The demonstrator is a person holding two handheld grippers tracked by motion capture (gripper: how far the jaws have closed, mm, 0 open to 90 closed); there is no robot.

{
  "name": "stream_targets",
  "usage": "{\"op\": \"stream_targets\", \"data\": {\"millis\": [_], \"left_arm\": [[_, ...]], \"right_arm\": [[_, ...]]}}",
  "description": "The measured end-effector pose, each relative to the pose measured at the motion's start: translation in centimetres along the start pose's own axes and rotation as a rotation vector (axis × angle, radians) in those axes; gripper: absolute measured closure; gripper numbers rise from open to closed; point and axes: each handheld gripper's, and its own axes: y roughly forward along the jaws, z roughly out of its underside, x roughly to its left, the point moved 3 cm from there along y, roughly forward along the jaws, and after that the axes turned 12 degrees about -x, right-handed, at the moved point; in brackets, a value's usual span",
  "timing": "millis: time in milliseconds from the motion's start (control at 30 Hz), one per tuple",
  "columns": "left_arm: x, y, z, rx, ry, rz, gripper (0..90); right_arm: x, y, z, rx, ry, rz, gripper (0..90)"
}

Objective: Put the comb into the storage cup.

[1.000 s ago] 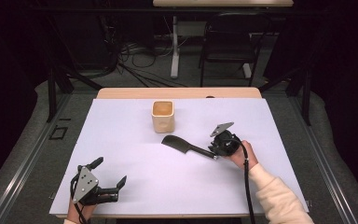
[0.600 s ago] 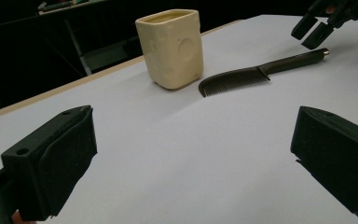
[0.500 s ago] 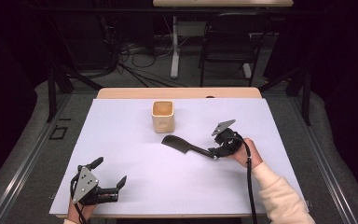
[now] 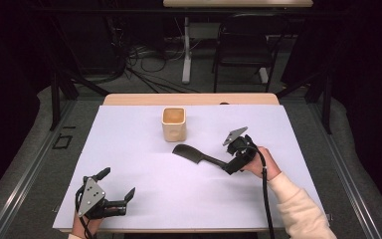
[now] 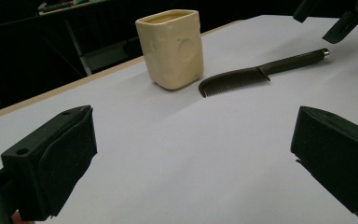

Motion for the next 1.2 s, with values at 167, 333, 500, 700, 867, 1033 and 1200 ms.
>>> {"op": "stream_targets", "data": {"millis": [167,333,500,700,867,1033,1200], "left_arm": [[0.0,0.1,0.0,0.002,-0.003,0.004,0.2],[-0.1,0.1,0.0,0.003,0.001,0.003,0.2],[0.0,0.2,0.0,0.004,0.000,0.004,0.2],[-0.1,0.2,0.1,0.007,0.001,0.007,0.2],[-0.1,0.2,0.1,0.010,0.002,0.006,0.2],[-0.2,0.3,0.1,0.013,0.003,0.011,0.2],[-0.1,0.3,0.1,0.013,0.003,0.012,0.2]], "right_arm": [[0.2,0.0,-0.4,-0.004,-0.006,-0.003,0.0],[0.5,0.1,-1.0,-0.003,-0.028,-0.007,0.0],[1.0,0.3,-1.7,-0.002,-0.058,-0.010,0.0],[1.3,1.0,-2.3,0.014,-0.076,-0.026,0.0],[1.6,1.7,-2.6,0.035,-0.082,-0.034,0.0],[1.7,2.5,-2.7,0.068,-0.081,-0.035,0.0],[1.9,3.2,-3.1,0.084,-0.095,-0.035,0.0]]}}
